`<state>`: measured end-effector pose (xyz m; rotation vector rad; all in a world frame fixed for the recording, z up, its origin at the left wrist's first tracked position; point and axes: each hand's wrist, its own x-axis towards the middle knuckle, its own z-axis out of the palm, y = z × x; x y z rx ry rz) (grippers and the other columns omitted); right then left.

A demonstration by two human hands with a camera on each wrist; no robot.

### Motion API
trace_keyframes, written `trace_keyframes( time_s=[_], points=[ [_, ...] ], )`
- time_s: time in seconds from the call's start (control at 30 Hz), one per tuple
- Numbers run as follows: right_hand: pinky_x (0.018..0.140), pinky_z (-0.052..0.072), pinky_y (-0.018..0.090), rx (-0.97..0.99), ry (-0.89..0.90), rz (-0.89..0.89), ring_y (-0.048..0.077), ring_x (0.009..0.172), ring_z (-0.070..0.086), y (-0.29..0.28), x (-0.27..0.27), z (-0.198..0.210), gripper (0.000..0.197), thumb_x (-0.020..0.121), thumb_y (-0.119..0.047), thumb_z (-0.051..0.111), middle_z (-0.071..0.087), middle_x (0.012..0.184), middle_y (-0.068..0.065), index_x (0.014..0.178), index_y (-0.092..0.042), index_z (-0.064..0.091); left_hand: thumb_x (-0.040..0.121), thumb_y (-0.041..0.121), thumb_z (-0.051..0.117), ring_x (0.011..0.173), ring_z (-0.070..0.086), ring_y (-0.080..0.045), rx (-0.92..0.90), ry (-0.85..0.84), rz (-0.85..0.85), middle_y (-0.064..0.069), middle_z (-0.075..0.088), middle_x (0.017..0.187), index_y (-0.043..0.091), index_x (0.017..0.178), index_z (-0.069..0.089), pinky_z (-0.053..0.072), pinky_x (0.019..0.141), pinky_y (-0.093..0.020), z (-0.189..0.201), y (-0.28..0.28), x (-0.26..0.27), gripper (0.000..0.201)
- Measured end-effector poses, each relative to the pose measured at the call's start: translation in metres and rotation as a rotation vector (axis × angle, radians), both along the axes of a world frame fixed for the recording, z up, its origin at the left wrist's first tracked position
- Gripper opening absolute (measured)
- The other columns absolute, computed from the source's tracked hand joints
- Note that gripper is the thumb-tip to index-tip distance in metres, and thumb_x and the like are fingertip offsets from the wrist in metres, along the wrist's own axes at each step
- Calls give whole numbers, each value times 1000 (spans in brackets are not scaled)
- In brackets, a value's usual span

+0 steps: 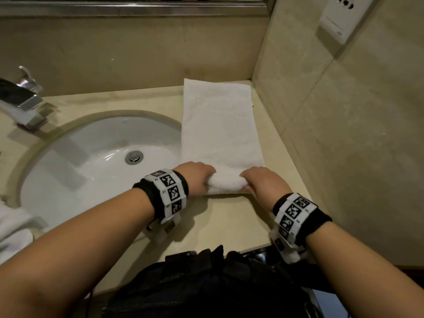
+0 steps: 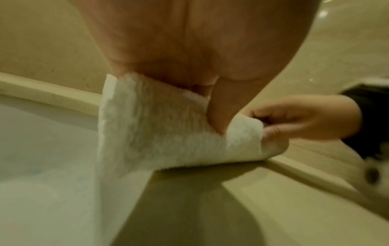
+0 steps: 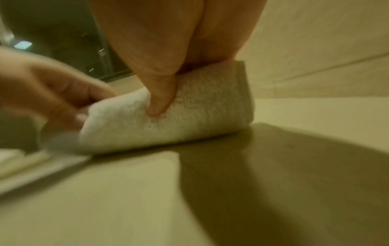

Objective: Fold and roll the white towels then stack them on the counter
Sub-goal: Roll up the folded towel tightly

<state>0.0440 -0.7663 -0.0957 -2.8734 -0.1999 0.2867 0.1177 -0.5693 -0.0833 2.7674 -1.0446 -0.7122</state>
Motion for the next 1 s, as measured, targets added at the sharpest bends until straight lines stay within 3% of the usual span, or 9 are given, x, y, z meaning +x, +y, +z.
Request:
trace_keyframes(
  time_s=[0.17,0.23,0.33,0.47,0.63,0.73,0.8,0.93,1.0],
  points=[
    [87,37,30,27,296,-49,27,111,53,-3,27,4,35,95,-31,41,58,125,10,125,-15,49,83,50,52,115,45,-27,-2,-321,-155,-6,45,131,17,136,33,36,94,-36,-19,13,-8,65],
    [89,38,32,24,263,-66,26,111,52,-2,32,6,35,94,-31,41,55,125,10,125,-16,48,87,48,47,116,45,-26,-2,-275,-104,-7,46,132,17,136,35,36,95,-34,-24,12,0,59],
    [85,39,38,-86,-63,23,29,103,52,4,21,11,40,83,-38,58,56,115,9,117,-17,54,88,48,47,116,46,-26,16,-49,-36,-7,50,128,19,132,41,36,96,-35,-22,9,20,52],
    [89,38,38,-55,-47,25,31,104,54,13,12,3,40,82,-27,63,61,113,13,117,-10,57,87,51,47,109,53,-27,40,13,-94,-9,56,120,17,120,50,42,91,-36,-15,3,37,47],
    [80,36,30,51,35,-142,27,102,55,9,38,5,28,90,-23,49,64,112,9,115,-15,57,77,63,51,108,48,-28,-69,-336,-227,-8,45,127,16,129,40,40,89,-39,-15,8,35,70],
    [85,37,28,82,221,-196,25,108,54,-1,59,10,32,92,-28,45,61,121,7,122,-17,53,82,55,52,111,45,-28,-6,-374,-290,-8,42,131,16,137,30,37,89,-37,-22,8,37,71],
    [86,37,28,85,276,-210,25,111,53,-2,67,12,34,93,-29,44,59,123,7,124,-18,51,88,46,49,110,48,-28,-53,-301,-266,-9,47,129,16,136,34,39,89,-36,-22,3,48,59],
    [90,34,36,-93,-40,-15,27,110,48,7,52,12,44,85,-41,54,53,121,7,123,-20,50,86,41,52,100,57,-25,-163,33,-221,-5,60,113,20,113,53,39,77,-28,-14,2,71,34],
    [86,34,35,-130,-44,47,27,106,50,11,43,8,44,83,-42,55,56,118,6,122,-21,51,86,43,51,100,57,-20,-146,191,-180,0,61,113,23,114,53,37,78,-25,-14,3,72,34]
  ],
)
